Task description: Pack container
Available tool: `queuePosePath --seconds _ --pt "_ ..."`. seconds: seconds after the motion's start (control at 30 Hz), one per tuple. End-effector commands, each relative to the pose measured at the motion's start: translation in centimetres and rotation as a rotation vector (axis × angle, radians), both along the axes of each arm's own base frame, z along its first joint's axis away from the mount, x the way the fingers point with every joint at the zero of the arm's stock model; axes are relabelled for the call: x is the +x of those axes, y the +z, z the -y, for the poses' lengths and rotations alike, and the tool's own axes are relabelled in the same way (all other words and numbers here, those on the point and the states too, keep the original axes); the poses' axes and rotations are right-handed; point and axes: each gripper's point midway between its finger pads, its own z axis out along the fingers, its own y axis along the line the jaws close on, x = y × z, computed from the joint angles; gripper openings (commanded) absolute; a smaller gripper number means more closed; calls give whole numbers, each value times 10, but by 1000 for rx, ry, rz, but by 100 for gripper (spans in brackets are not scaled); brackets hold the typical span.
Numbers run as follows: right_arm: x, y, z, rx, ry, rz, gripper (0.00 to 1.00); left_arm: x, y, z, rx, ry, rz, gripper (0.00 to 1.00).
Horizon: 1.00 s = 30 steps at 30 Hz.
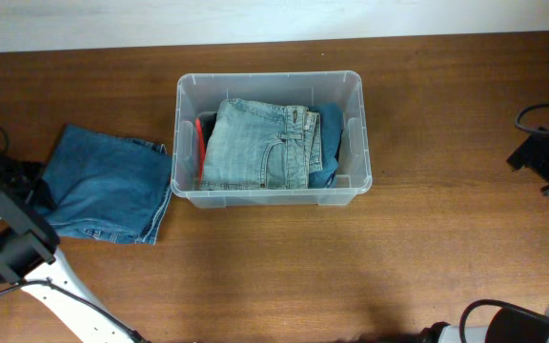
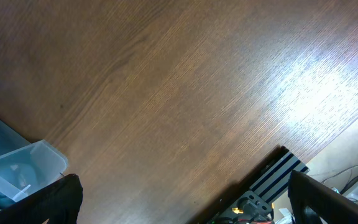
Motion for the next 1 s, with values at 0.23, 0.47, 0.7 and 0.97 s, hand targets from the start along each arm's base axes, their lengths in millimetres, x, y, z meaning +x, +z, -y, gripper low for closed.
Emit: queuePosePath --seconds 0.23,0.47,0.7,0.97 --pt "-1 1 1 -3 -10 4 98 -14 3 -38 10 160 66 1" --pt "-1 1 1 -3 -9 5 98 1 57 -52 119 117 220 1" --pt "-1 1 1 -3 -9 5 98 62 112 14 -13 -309 579 1" --pt "-1 1 1 -3 -10 5 99 102 104 130 -18 -929 542 1"
